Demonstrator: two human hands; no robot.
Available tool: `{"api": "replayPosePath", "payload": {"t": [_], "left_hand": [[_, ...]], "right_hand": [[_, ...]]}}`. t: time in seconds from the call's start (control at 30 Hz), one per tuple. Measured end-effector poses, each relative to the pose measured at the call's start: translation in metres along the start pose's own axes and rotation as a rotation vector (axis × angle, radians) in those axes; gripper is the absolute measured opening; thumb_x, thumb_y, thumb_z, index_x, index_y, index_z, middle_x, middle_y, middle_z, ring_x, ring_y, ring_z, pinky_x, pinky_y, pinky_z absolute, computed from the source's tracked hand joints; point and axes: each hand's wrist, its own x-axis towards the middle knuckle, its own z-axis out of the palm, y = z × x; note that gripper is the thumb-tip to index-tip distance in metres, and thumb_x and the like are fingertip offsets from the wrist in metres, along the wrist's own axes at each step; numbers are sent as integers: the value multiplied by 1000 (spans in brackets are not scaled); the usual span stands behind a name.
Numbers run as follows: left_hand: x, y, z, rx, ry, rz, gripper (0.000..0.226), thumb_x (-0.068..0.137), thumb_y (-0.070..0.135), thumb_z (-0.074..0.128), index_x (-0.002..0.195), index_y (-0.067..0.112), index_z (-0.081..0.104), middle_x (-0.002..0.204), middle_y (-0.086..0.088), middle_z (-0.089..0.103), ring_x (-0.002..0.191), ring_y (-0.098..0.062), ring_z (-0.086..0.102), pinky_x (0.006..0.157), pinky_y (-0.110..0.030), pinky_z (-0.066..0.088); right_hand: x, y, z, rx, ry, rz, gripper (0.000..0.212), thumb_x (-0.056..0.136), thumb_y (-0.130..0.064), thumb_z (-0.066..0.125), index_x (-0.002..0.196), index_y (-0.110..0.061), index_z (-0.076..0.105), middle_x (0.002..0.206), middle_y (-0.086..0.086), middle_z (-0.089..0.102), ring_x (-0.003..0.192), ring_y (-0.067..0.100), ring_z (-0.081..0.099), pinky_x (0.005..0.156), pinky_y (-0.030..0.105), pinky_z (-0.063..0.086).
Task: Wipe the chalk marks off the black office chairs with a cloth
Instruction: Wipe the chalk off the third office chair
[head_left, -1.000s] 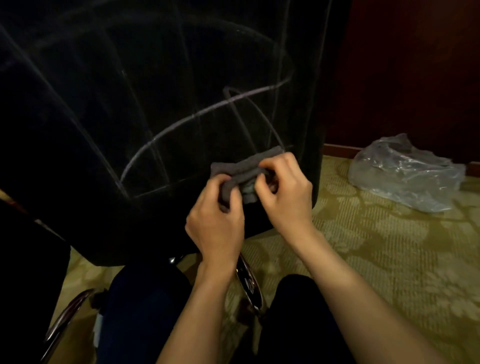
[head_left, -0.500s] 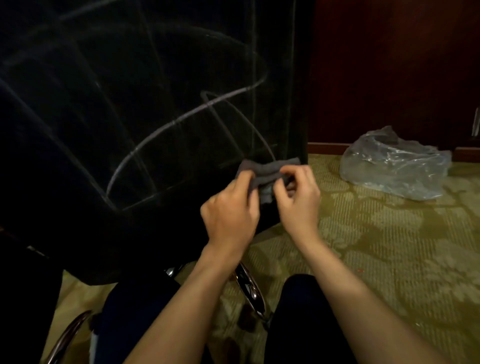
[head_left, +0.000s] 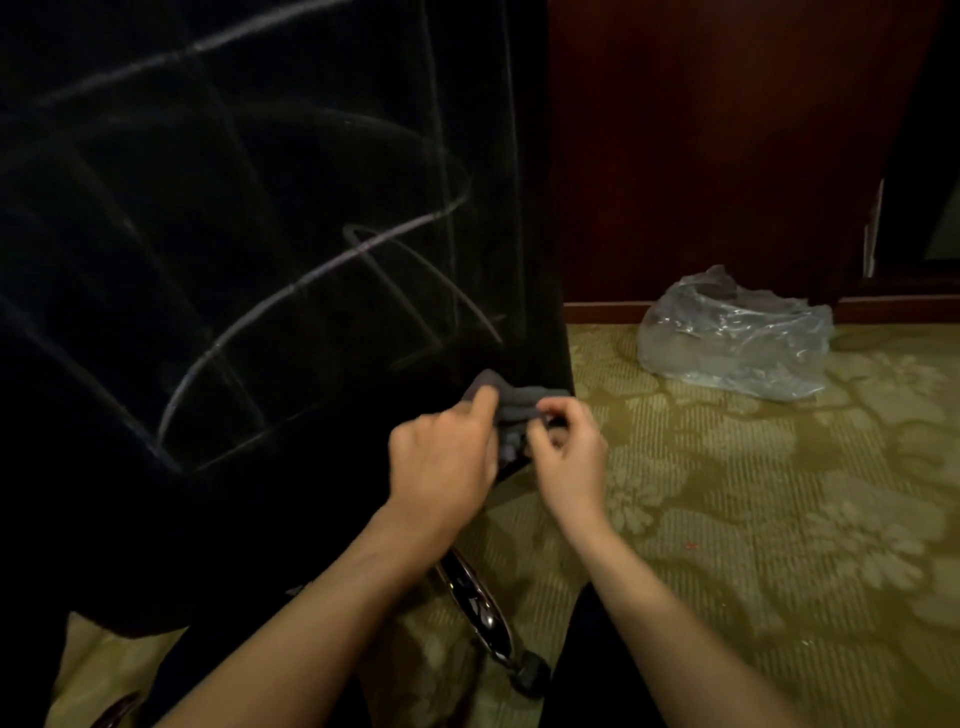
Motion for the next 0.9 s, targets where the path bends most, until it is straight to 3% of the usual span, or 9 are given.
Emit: {"api": "replayPosePath", "payload": {"t": [0.13, 0.3, 0.37, 0.47, 0.53, 0.6, 0.7, 0.77, 0.9], "left_hand": [[45, 38, -7, 0, -25, 28, 26, 100, 29, 46, 126, 22, 47, 99, -4, 72, 87, -30, 71, 59, -33, 34], [21, 15, -14, 70, -135, 9, 27, 101, 32, 44, 127, 24, 44, 105, -5, 70, 96, -29, 70, 61, -34, 34], [-10, -11, -13, 51, -143, -21, 27, 98, 34, 50, 124, 26, 48, 98, -2, 71, 84, -28, 72, 56, -33, 36], [-33, -27, -9, 51, -111, -23, 30, 78, 30, 75, 104, 19, 64, 71, -2, 68, 50, -29, 65, 42, -27, 35], [-23, -19, -10, -27, -130, -66, 28, 86, 32, 66, 111, 20, 61, 83, -3, 72, 63, -33, 69, 49, -31, 35], [1, -5, -17, -135, -33, -112, 30, 96, 32, 52, 125, 22, 52, 103, -5, 72, 86, -36, 71, 60, -37, 39], [26, 4, -26, -201, 106, -151, 30, 99, 29, 50, 128, 21, 52, 102, -5, 73, 88, -37, 70, 64, -41, 47], [21, -5, -31, -248, 181, -174, 25, 96, 28, 55, 119, 20, 56, 92, -4, 74, 77, -38, 70, 56, -38, 43], [-39, -38, -12, -286, 149, -222, 23, 86, 23, 70, 107, 19, 61, 80, -1, 72, 57, -33, 67, 45, -31, 39]], "right_hand": [[35, -2, -16, 93, 115, 146, 15, 94, -9, 61, 104, -20, 60, 102, 9, 66, 85, 20, 66, 69, 21, 53], [-5, -6, 18, 168, 179, 167, 17, 93, -4, 61, 100, -19, 59, 94, 6, 64, 75, 9, 60, 62, 9, 46], [-33, -6, 36, 134, 116, 146, 25, 92, -5, 62, 94, -29, 57, 97, 8, 64, 76, 11, 62, 62, 14, 48], [-45, -6, 40, 91, 50, 95, 30, 92, -7, 64, 90, -35, 55, 100, 6, 64, 78, 16, 65, 65, 23, 53], [-27, -12, 29, 71, 67, 38, 32, 92, -7, 64, 91, -39, 56, 98, 7, 64, 78, 22, 66, 66, 30, 55], [-1, -24, 14, 49, 106, -8, 30, 92, -9, 63, 93, -38, 57, 99, 9, 65, 79, 22, 66, 68, 33, 56], [31, -44, 2, 34, 99, -41, 20, 93, -9, 62, 95, -29, 59, 101, 10, 67, 75, 21, 67, 67, 35, 55], [30, -51, 7, 43, 60, -73, 16, 93, -9, 63, 98, -24, 61, 101, 10, 67, 72, 15, 67, 64, 29, 55], [-21, -41, 34, 20, -49, -114, 19, 91, -1, 65, 97, -19, 61, 98, 10, 62, 69, 1, 61, 59, 10, 45]]}}
